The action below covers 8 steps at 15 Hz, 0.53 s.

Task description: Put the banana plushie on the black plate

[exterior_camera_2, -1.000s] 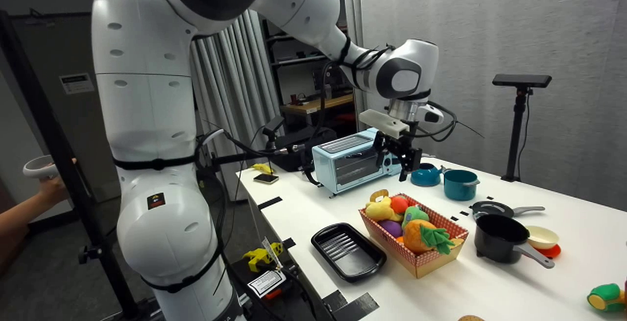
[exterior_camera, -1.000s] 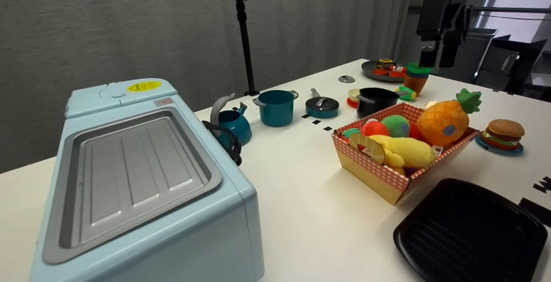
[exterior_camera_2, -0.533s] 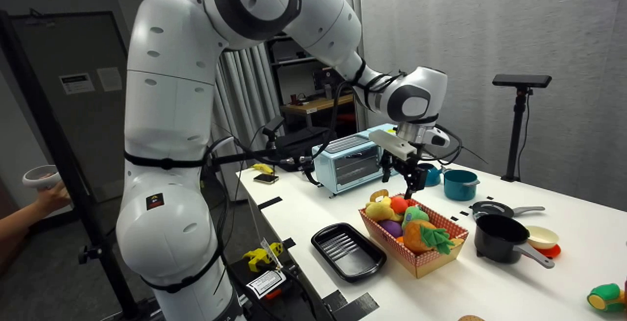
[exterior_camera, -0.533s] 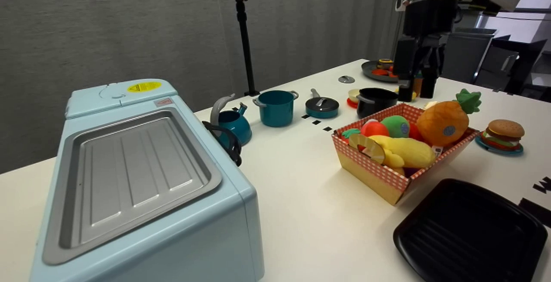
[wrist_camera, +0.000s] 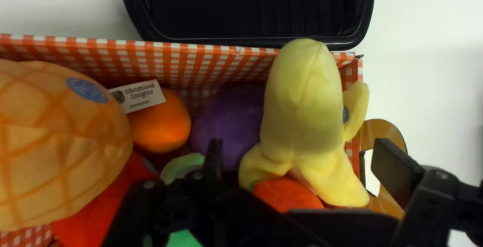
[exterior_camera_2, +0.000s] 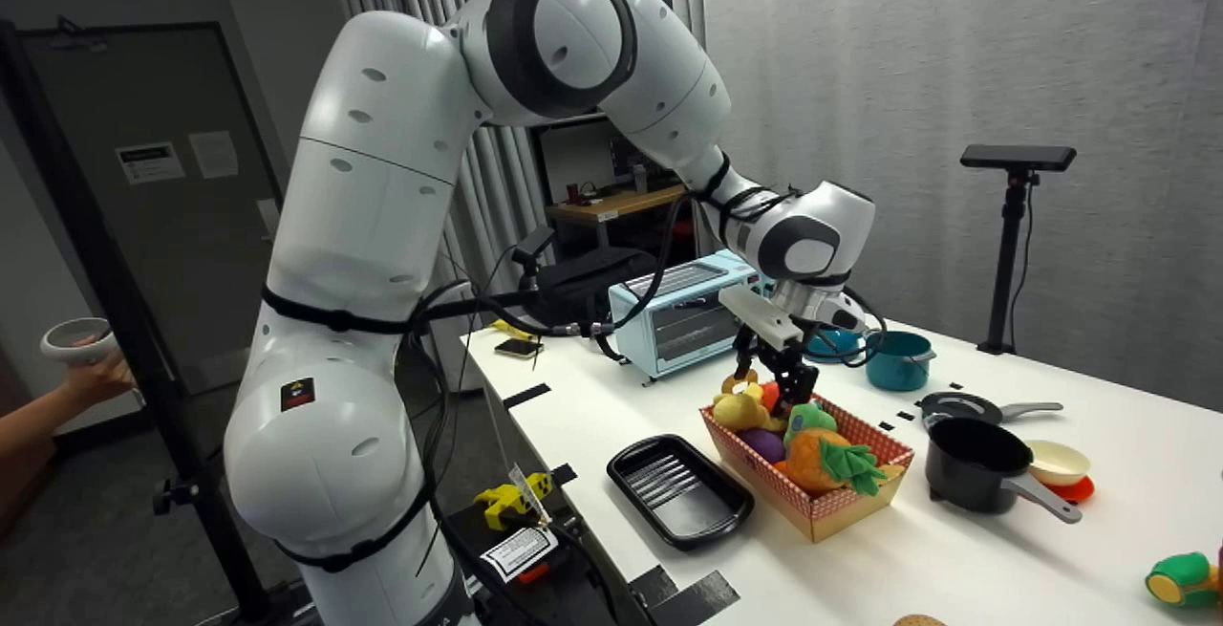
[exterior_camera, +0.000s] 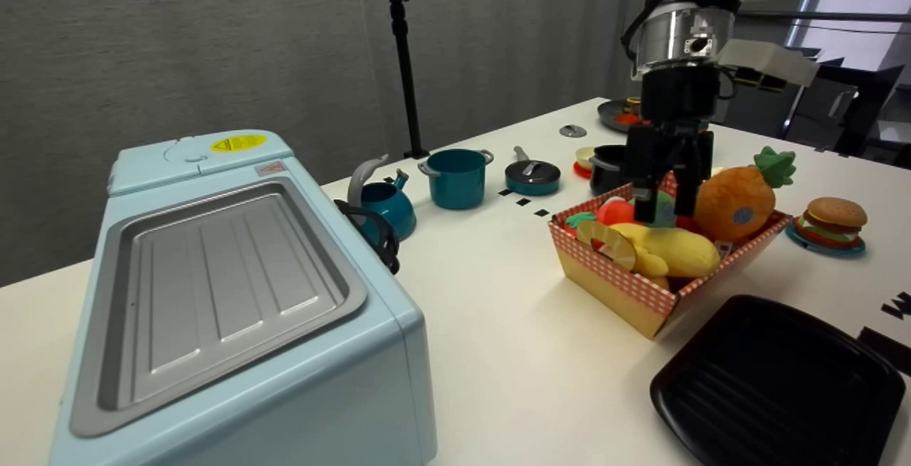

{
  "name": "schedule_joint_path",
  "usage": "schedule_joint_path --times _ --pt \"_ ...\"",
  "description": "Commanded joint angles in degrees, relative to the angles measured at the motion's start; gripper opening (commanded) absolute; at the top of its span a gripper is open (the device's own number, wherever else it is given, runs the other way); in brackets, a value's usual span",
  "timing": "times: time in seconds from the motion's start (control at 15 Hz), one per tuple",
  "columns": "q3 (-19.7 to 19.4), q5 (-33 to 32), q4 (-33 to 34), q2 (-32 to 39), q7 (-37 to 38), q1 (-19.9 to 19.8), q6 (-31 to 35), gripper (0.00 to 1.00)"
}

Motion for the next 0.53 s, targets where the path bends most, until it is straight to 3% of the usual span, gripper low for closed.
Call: schedule_joint_path --times 0.0,0.13,0.2,0.27,0.47 --pt "2.40 2.31 3.90 4.52 -0.97 -1.26 -0.37 1.00" --pt "2.87 2.84 4.80 6.27 -0.96 -1.57 -0.60 1.00" --pt "3.00 2.97 5.10 6.94 -1.01 -1.77 -0.73 0.92" --pt "2.90 2.87 5.25 7.46 -0.88 -1.94 -0.71 0.72" --pt "2.60 2.79 5.02 7.77 -0.64 -2.80 -0.60 0.49"
